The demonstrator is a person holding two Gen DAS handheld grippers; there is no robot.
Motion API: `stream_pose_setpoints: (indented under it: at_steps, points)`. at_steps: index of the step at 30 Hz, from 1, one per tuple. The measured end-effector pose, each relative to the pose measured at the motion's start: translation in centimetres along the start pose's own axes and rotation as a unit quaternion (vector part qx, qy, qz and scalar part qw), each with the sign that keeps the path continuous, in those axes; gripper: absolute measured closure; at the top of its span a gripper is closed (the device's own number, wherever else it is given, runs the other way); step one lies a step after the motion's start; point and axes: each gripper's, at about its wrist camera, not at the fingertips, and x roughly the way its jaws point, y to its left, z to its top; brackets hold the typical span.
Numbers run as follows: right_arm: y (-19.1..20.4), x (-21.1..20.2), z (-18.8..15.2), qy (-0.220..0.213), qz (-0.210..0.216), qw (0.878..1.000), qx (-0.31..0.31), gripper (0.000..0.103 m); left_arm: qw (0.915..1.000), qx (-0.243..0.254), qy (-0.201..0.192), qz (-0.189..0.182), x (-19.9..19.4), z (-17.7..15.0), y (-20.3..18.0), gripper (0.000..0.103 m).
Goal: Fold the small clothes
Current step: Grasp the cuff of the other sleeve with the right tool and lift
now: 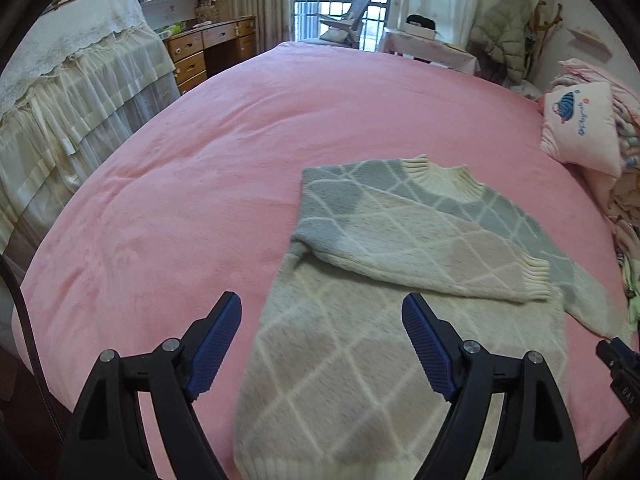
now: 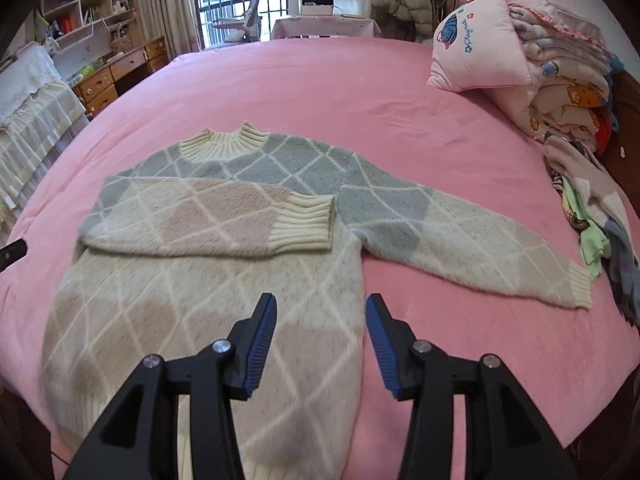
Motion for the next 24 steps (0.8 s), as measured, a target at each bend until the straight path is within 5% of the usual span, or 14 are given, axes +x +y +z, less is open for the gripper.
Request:
stream_pose_setpoints:
  at_steps: [4,11,18,24]
  points:
    - [-1.4,-2.0,-1.1,-0.004,-0.007,1.0,0.0,0.056,0.9995,0.026,-0.002,-0.017,-2.6,-1.2,-3.5,0.018]
    - [-9.1,-3.1,-1.6,-0.025,-0.059,0.997,0.05,0.055,0.9886,0.143,-0.028,-0.037,-4.2,-2.6,-14.3,0.018]
    - [-20.5,-0.2,-2.6,0.009,-0.09,0.986,0.143,0.055,0.97,0.232,-0.026,-0.067,-0.5,-3.9,-26.6,0.018]
    - [-29.6,3.3,-4.4,0.038,-0.087,0.962,0.258,0.055,0.951,0.297,-0.02,-0.086,3.6,-5.9,-36.2,0.018]
